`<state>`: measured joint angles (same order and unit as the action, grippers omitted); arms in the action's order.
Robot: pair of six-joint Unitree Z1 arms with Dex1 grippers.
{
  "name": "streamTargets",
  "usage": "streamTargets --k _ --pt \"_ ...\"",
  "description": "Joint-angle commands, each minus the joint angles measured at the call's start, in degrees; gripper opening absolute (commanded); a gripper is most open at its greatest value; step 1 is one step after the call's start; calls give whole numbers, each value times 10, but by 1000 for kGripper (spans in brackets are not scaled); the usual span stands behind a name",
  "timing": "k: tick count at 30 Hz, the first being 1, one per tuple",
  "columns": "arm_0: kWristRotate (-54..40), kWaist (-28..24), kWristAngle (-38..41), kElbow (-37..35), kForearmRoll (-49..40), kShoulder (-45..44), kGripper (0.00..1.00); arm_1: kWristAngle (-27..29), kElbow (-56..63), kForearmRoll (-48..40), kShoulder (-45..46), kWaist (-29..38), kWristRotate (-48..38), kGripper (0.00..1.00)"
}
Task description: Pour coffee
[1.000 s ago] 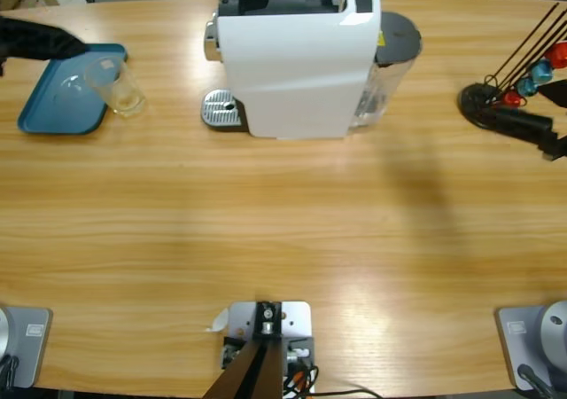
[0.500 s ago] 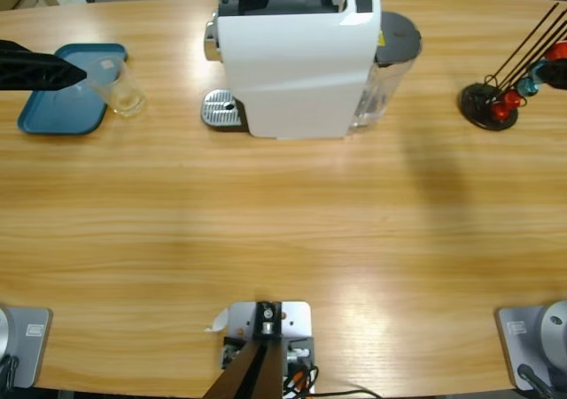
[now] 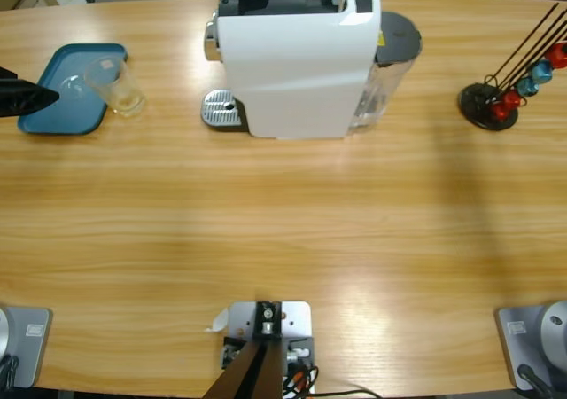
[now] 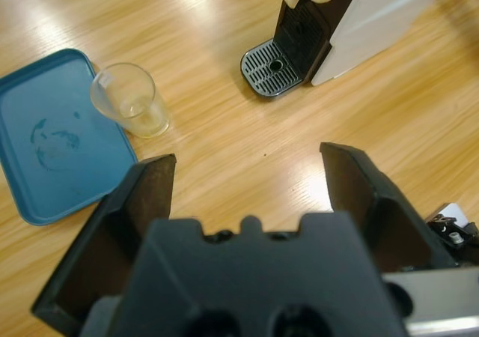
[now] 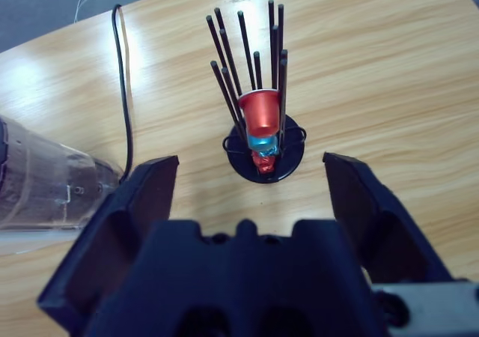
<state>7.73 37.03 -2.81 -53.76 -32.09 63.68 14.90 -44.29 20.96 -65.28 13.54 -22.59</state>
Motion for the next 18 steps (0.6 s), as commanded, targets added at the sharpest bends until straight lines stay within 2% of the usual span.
streamTargets --k 1,4,11,13,18 --pt "-5 5 -11 29 15 6 816 -6 24 -34 -68 -8 -5 799" --pt "-5 5 -12 29 16 6 816 -4 25 -41 -73 -8 -3 761" --pt "-5 5 -14 30 17 6 815 -4 25 -50 -78 -26 1 750" --pt "-5 5 -14 30 17 5 815 -4 25 -52 -80 -30 2 711" --pt "-5 5 -14 31 17 4 814 -7 25 -62 -89 -41 5 710"
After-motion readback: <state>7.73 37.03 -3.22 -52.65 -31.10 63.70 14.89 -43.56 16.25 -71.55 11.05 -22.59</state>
